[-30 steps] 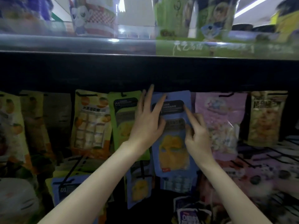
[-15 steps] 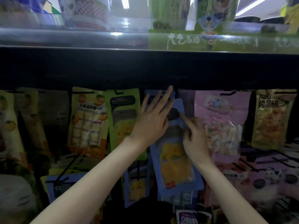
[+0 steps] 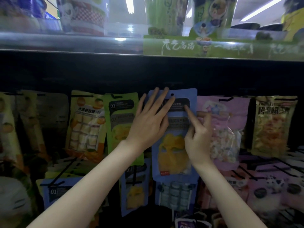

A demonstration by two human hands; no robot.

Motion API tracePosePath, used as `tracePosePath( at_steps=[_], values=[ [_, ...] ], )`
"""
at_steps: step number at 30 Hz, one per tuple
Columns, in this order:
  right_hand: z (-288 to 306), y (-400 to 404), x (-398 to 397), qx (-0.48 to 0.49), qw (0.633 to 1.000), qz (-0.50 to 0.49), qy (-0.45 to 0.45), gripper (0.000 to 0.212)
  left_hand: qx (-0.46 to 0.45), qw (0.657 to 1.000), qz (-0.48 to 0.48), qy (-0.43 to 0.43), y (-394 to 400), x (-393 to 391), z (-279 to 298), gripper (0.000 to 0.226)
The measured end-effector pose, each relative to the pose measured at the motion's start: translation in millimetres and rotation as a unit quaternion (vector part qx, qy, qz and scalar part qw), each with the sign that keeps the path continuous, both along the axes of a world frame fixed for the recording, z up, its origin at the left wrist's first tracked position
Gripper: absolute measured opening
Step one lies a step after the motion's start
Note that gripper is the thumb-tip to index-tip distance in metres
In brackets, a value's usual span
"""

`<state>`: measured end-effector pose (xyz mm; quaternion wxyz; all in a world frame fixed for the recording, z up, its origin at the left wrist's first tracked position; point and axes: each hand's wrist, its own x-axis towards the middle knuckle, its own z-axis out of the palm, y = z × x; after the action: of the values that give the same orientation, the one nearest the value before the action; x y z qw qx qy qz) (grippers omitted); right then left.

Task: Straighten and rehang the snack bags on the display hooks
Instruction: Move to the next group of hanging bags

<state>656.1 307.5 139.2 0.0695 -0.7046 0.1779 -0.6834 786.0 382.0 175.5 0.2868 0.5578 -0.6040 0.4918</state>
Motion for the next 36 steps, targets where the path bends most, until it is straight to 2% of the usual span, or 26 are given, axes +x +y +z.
tracePosePath(
  at_steps=[12,17,22,26,29,34,36],
  values=[
    [1.3,6.3,-6.5,0.051,0.995,0.077,0.045,0.052,-0.026,0.999,0.018,0.019,-5.7,-8.7,-5.6,0.047],
    [3.9,5.3,-9.1,0.072,0.991,0.101,0.057,0.053,-0.007,0.999,0.003,0.041,-11.9,-10.8,-11.1,0.050],
    [3.9,5.6,-10.0,0.056,0.993,0.091,0.055,0.051,-0.002,0.999,0.023,0.039,-12.5,-11.7,-11.6,0.051],
    [2.6,2.8,-7.8,-0.010,0.998,0.035,0.043,0.048,0.008,0.998,0.024,0.059,-12.6,-12.3,-11.8,0.053],
    [1.0,-0.3,-8.2,-0.023,0.999,0.008,0.049,0.049,0.014,0.998,0.022,0.065,-13.9,-15.0,-12.7,0.055],
    [0.6,-1.8,-11.7,0.026,0.997,0.054,0.053,0.050,0.014,0.998,0.028,0.051,-17.4,-19.2,-13.3,0.054],
    [4.6,2.6,-11.4,0.002,0.998,0.052,0.045,0.047,0.003,0.998,0.030,0.058,-16.0,-16.2,-11.3,0.054]
  ],
)
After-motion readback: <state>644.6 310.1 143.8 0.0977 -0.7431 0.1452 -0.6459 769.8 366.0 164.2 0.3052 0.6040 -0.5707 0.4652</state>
